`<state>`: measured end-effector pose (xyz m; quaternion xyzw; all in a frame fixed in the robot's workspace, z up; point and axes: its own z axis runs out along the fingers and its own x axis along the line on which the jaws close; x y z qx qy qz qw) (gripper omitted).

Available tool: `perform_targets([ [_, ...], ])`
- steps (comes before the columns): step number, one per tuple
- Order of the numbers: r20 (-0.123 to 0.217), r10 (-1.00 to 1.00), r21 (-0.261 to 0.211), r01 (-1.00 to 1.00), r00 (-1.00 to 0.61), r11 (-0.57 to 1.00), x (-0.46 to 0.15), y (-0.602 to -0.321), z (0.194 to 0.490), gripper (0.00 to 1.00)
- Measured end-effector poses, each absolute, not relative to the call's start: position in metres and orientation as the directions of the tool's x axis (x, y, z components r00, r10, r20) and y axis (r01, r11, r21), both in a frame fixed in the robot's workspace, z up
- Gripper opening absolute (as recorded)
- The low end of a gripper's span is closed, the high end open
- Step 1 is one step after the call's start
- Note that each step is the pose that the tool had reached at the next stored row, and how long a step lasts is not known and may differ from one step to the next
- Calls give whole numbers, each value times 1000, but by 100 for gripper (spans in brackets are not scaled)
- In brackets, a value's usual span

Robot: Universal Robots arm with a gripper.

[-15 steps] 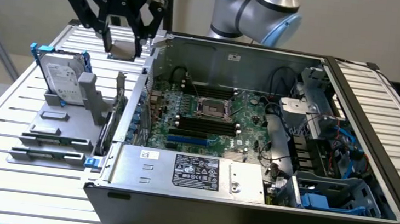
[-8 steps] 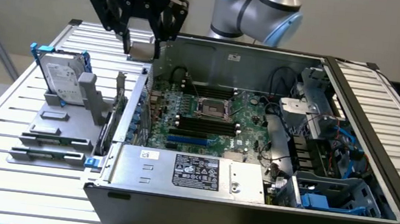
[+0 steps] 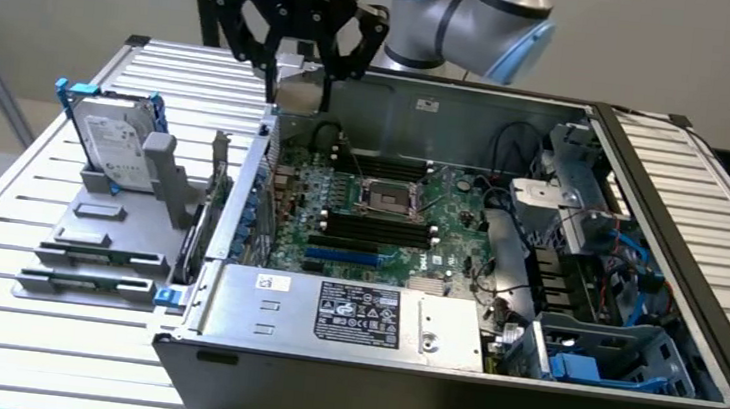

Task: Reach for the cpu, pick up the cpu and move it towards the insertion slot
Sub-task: 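Pick up the cpu and move it towards the insertion slot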

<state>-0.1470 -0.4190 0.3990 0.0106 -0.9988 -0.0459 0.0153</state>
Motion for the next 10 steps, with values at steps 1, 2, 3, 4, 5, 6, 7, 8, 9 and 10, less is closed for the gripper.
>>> perform_targets([
  [1, 30, -23, 92, -20, -999, 996, -142, -418, 399, 54],
  [2, 30, -23, 92, -20, -999, 996, -138, -417, 399, 54],
  [3, 30, -23, 92, -20, -999, 996, -134, -415, 398, 54],
  [4, 30, -23, 92, -20, -999, 996, -130, -413, 398, 54],
  [5, 30, -23, 92, -20, -999, 996, -126, -411, 398, 54],
  [6, 30, -23, 92, -20, -999, 996, -122, -409, 398, 54],
  [7, 30, -23, 92, -20, -999, 996, -119, -407, 397, 54],
  [8, 30, -23, 92, -20, -999, 996, -116, -404, 397, 54],
  [9, 30, -23, 92, -20, -999, 996, -113, -402, 397, 54],
  [10, 30, -23, 92, -20, -999, 996, -110, -399, 397, 54],
])
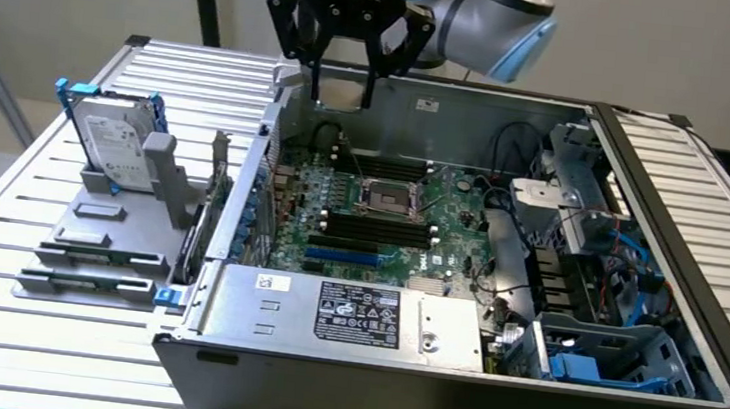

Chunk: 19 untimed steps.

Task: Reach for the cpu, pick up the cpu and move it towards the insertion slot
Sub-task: 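Pick up the cpu and move it towards the insertion slot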

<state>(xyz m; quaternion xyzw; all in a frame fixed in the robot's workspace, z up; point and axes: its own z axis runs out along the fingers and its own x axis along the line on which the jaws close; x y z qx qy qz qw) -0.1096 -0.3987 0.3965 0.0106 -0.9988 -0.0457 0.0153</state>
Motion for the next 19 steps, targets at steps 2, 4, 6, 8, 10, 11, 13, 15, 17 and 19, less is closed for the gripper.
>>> perform_targets([
  [2, 30, -23, 91, -20, -999, 996, -104, -393, 396, 54],
  [4, 30, -23, 90, -20, -999, 996, -98, -388, 396, 54],
  [6, 30, -23, 89, -20, -999, 996, -92, -384, 395, 54],
  [8, 30, -23, 88, -20, -999, 996, -85, -380, 394, 54],
  [10, 30, -22, 87, -20, -999, 996, -79, -377, 394, 54],
  [11, 30, -22, 86, -20, -999, 996, -76, -375, 394, 54],
  [13, 30, -22, 84, -20, -999, 996, -70, -372, 393, 54],
  [15, 30, -21, 81, -19, -999, 997, -65, -369, 392, 54],
  [17, 30, -20, 77, -17, -999, 997, -60, -366, 391, 54],
  [19, 30, -16, 74, -14, -999, 997, -55, -365, 390, 54],
])
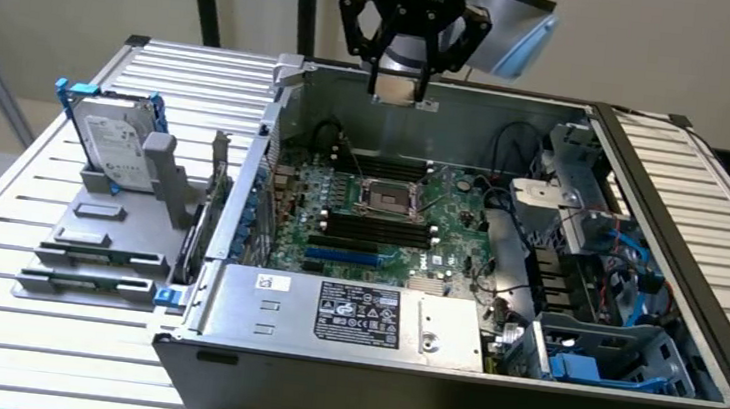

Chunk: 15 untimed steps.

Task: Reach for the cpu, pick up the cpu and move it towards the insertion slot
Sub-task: 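Pick up the cpu and move it towards the insertion slot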

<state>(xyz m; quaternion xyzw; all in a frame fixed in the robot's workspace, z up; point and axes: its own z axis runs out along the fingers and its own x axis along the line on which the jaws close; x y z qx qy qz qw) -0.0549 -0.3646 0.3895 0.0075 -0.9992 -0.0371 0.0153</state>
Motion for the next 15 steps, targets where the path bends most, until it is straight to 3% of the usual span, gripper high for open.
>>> perform_targets([
  [15, 23, 14, 25, 15, -1000, 1000, -44, -350, 380, 54],
])
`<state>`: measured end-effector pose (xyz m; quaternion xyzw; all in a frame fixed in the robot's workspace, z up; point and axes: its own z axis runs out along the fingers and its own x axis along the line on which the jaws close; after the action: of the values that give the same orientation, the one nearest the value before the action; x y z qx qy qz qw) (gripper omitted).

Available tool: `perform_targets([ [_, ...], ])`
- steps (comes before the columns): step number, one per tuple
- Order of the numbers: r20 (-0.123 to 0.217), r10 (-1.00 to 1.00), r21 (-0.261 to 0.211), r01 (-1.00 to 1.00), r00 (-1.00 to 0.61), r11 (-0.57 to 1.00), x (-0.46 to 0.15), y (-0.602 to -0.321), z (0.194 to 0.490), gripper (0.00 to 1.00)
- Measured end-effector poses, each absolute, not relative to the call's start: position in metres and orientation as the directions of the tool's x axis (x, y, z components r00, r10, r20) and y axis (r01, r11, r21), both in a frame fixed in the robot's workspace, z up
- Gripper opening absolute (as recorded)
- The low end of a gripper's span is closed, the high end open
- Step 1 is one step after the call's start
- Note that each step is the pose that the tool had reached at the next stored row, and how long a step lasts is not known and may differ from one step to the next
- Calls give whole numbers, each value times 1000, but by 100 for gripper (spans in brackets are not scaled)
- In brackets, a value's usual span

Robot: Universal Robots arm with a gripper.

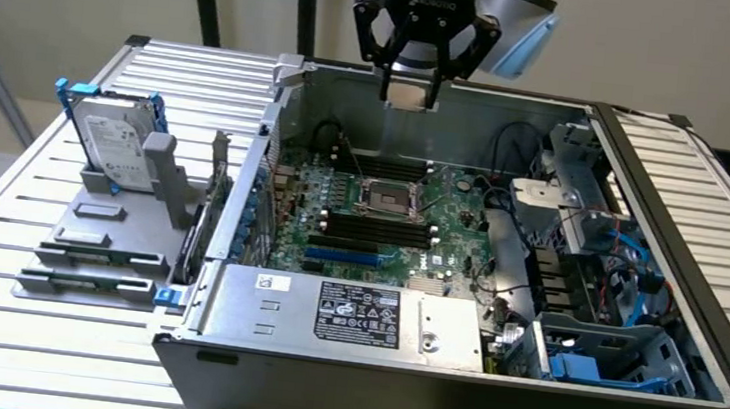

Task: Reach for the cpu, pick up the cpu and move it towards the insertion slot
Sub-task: 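Pick up the cpu and move it towards the insertion slot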

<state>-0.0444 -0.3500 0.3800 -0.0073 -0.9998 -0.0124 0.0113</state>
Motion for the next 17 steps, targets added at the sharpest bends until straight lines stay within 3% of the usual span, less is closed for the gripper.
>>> perform_targets([
  [17, 8, 17, 62, 17, -1000, 998, -44, -349, 373, 54],
])
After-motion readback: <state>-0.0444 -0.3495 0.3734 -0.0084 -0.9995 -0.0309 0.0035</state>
